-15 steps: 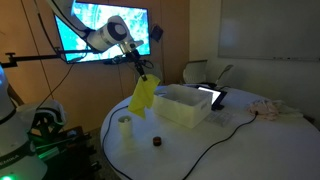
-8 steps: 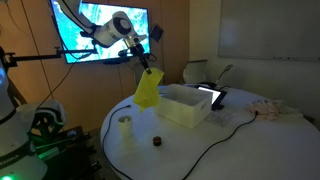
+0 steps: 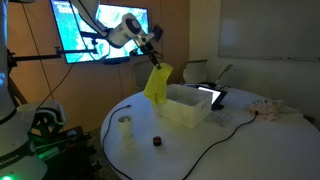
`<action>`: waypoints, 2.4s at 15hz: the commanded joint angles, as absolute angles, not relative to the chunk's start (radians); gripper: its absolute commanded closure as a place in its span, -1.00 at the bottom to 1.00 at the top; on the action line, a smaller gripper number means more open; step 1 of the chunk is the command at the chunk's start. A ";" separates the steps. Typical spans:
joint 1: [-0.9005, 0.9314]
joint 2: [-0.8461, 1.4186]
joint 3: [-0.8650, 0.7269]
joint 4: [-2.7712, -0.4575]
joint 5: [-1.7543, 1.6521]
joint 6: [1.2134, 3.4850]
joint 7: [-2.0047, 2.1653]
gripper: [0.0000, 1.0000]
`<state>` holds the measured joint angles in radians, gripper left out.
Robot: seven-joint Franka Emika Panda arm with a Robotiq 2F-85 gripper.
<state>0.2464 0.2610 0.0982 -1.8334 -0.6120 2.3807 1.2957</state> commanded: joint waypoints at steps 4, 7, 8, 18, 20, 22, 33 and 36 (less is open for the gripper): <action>0.317 0.413 0.009 -1.553 -0.653 2.338 1.540 0.97; 0.337 0.454 -0.031 -1.480 -0.664 2.344 1.655 0.97; 0.346 0.466 -0.048 -1.461 -0.677 2.347 1.709 0.97; 0.353 0.558 -0.086 -1.349 -0.715 2.328 1.868 0.97; 0.350 0.578 -0.080 -1.337 -0.705 2.289 1.823 0.37; 0.341 0.578 -0.059 -1.336 -0.679 2.241 1.751 0.24; 0.252 0.394 -0.025 -1.626 -0.533 2.124 1.399 -1.00; 0.204 0.310 -0.038 -1.794 -0.483 2.135 1.304 -0.99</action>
